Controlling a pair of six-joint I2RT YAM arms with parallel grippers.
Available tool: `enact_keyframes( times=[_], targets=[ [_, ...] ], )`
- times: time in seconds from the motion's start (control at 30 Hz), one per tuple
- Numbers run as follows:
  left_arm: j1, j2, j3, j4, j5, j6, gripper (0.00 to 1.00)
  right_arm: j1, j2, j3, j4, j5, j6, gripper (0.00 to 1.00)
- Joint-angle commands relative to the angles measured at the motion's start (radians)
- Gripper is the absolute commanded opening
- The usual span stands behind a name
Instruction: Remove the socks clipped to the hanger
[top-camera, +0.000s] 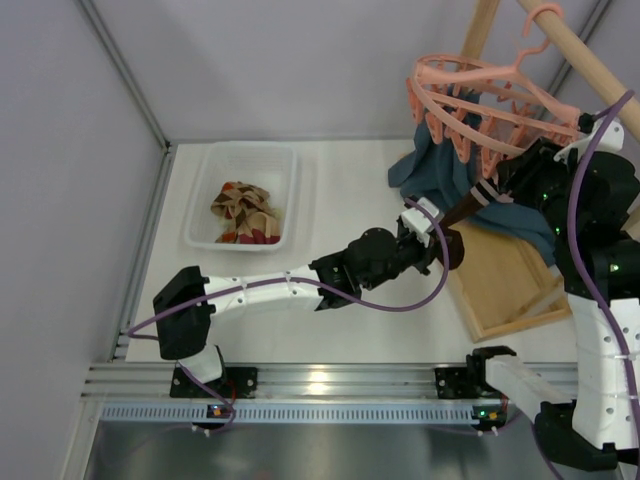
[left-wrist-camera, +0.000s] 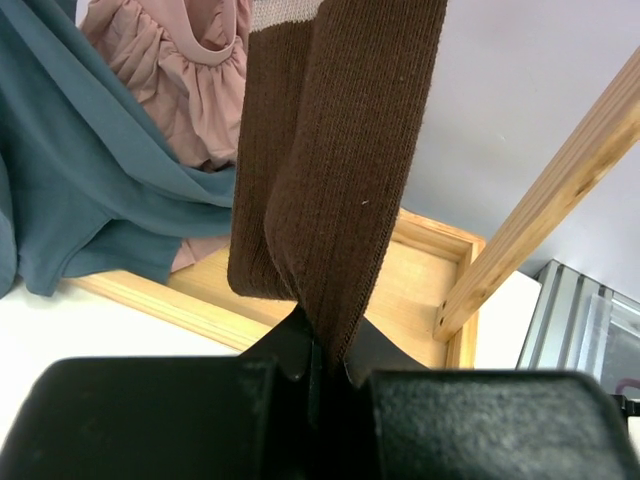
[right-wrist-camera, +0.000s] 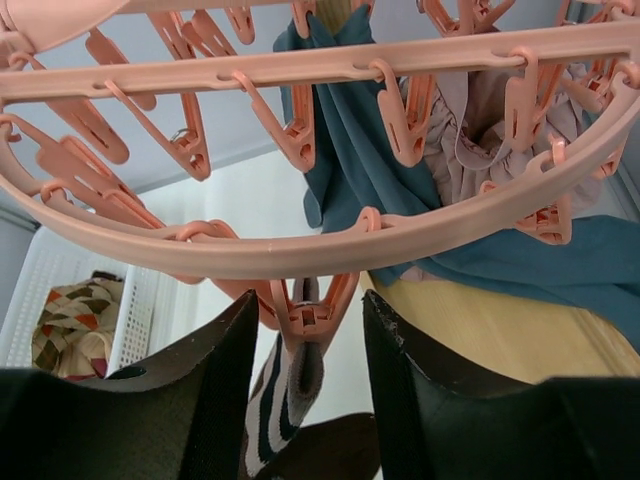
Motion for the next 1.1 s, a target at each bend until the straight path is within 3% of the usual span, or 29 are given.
enact_keyframes(
  times=[0.0,0.57,0.9,1.07],
  targets=[
    [-0.002,-0.031,-0.004,0.036,0.028,-0.02,0.0,-0.009,0.002,-0.019,0.094,0.03,0.02,0.43],
    [-0.002,-0.02,-0.009,0.036,0.044,-0.032,0.0,-0.008,-0.009,-0.054,0.137,0.047,0.032,0.35],
    [-0.004,-0.017,-0.021,0.035,0.034,-0.036,0.0,-0.008,-0.016,-0.073,0.14,0.037,0.037,0.02],
    [-0.001,-0.028,-0.015,-0.021,-0.047,-0.014,0.0,-0.008,-0.024,-0.085,0.145,0.034,0.035,0.0]
  ],
)
